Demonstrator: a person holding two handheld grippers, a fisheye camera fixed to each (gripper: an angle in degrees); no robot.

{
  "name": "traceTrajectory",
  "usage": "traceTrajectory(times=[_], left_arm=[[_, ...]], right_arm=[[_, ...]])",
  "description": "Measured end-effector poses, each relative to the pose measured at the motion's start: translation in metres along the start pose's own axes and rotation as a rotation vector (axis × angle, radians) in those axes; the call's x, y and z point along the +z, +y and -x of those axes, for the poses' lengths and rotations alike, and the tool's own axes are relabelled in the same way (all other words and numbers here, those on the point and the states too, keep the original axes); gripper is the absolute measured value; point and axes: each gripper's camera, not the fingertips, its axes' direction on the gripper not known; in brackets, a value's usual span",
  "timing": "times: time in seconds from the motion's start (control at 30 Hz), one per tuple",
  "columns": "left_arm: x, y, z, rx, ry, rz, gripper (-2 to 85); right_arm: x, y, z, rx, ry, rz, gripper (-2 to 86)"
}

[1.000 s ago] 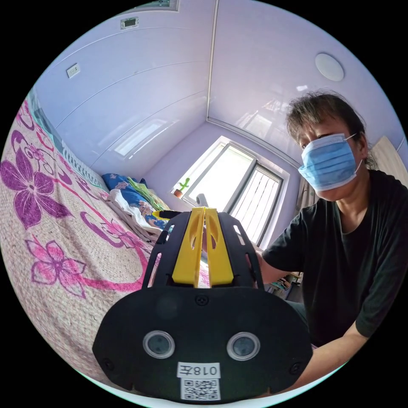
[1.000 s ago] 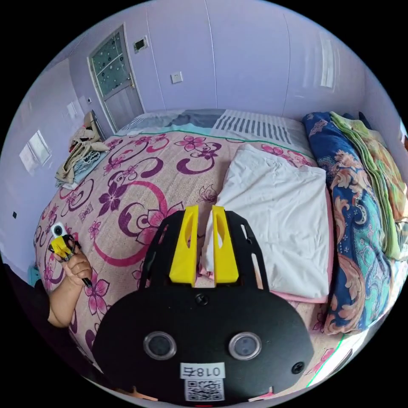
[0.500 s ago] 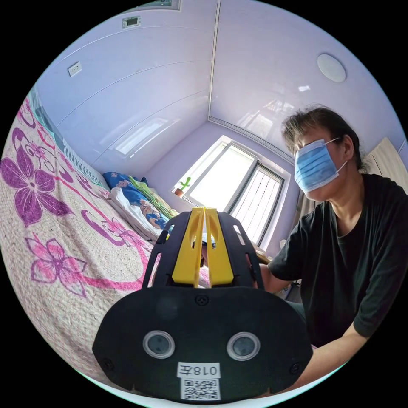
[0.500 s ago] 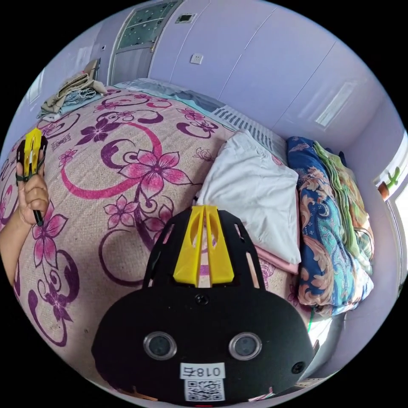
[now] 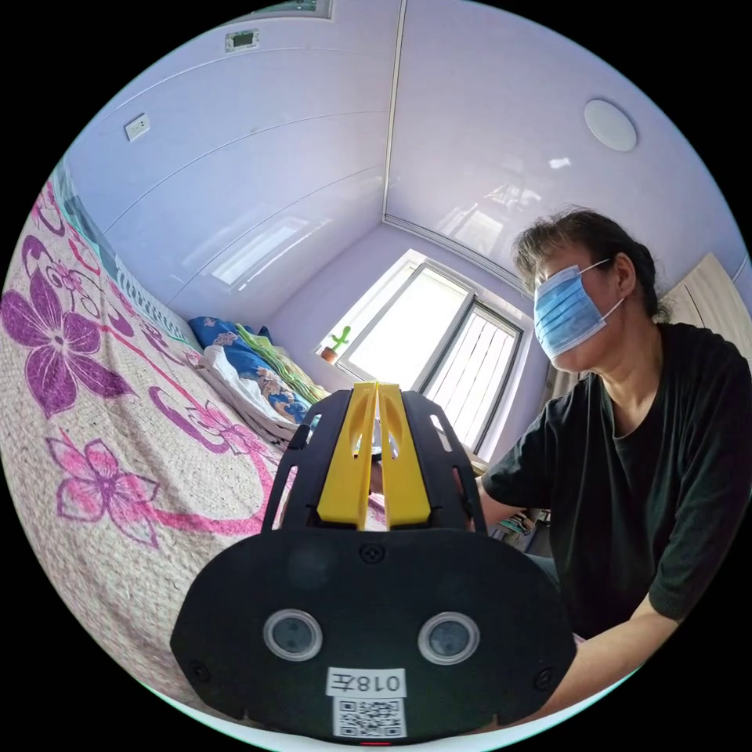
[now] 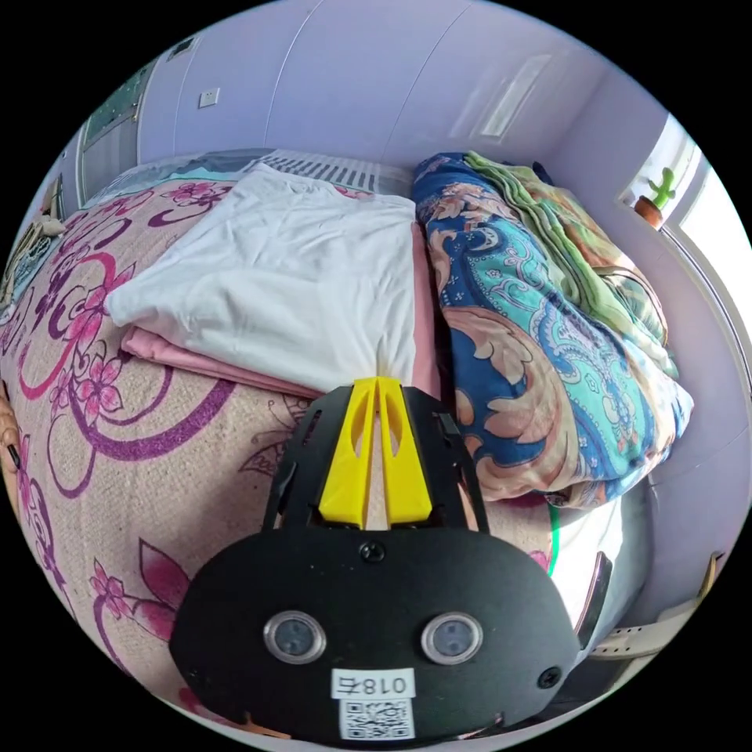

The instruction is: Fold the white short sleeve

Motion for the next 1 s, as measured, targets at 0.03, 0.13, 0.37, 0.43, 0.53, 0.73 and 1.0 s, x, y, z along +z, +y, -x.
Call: traceTrajectory(times=[0.03,0.13,0.37,0.43,0.53,0.73,1.0], left_arm=[[-0.002,-0.003,0.002,0.0,0.0,0.0,-1.0],[-0.007,-0.009,0.007,-0.002,-0.002,0.001,-1.0],[-0.02,-0.027,0.021,0.0,-0.001,0.001,-1.0],[-0.023,-0.032,0.025,0.001,-0.001,0.0,-1.0],[-0.029,-0.039,0.032,-0.001,-0.001,-0.001,-1.0],[-0.039,-0.055,0.048,-0.007,0.004,0.0,-0.8],[-0.057,-0.089,0.064,-0.143,0.072,-0.085,-0.5]], right_arm=[[-0.003,0.008,-0.002,-0.002,0.016,0.0,-0.7],[-0.019,0.016,-0.004,0.025,0.021,-0.065,-0.5],[-0.049,0.007,0.052,-0.175,-0.06,-0.262,-0.4],[-0.032,0.014,0.064,-0.171,0.006,-0.175,-0.5],[-0.027,0.035,0.058,-0.123,-0.009,-0.101,-0.7],[-0.113,0.092,0.02,0.106,-0.138,-0.355,-0.5],[-0.218,0.217,-0.004,0.199,-0.54,-0.486,-0.3]])
